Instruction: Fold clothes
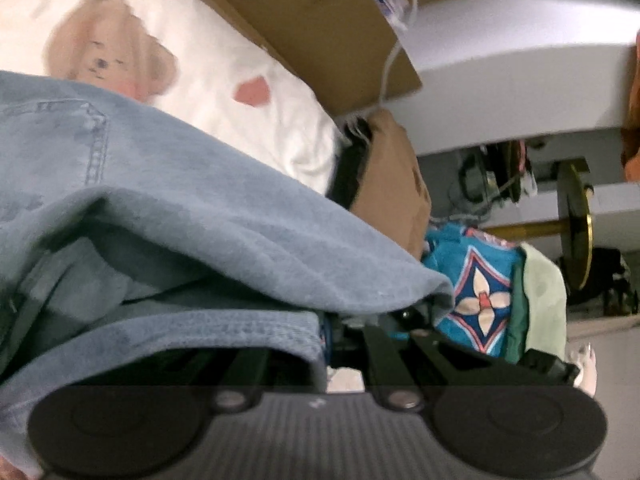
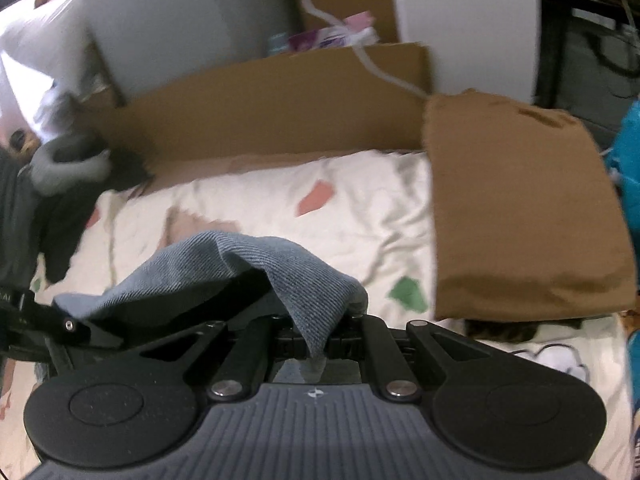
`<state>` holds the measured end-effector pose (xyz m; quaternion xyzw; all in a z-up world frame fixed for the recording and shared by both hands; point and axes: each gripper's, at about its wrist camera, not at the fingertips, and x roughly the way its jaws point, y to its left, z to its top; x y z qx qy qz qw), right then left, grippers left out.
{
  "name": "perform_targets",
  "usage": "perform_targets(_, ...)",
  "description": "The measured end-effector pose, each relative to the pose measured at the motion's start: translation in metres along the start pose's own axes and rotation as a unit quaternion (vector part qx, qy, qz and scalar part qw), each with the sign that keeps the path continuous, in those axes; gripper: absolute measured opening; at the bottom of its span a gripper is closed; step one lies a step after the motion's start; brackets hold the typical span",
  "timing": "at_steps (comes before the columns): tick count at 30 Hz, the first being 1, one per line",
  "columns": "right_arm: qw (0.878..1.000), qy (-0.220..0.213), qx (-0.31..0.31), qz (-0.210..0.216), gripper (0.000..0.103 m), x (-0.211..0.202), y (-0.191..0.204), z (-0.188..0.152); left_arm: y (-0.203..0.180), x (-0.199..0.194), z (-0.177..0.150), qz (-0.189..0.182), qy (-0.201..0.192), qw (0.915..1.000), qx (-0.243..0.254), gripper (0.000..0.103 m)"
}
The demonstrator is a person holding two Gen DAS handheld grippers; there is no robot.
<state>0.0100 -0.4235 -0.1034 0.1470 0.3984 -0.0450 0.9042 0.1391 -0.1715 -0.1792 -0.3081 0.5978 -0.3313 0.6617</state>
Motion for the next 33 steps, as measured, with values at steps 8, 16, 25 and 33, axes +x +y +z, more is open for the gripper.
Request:
perform_targets(8,0.998,-0.031,0.040,-0.032,0.003,-0.009,-0.061,0.008,-0.028,0.053,-0.006,-0.024,0.044,0.9987,0.011,0.004)
perform_targets(16,0.995,-0.047,0.062,-0.058,0.003,-0.017,-0.099,0.008,-0.048,0.094,-0.005,-0.032,0.069,0.9969,0.019,0.004)
perform_targets(25,0.995,-0.002,0.067,-0.071,0.004,-0.003,-0.122,-0.032,-0.025,0.120,-0.028,0.030,0.110,0.9934,0.013,0.031)
perform_targets(33,0.995,0.041,0.056,-0.074,0.035,0.004,-0.130,-0.065,0.010,0.071,-0.016,0.061,0.086,0.9945,0.005,0.054)
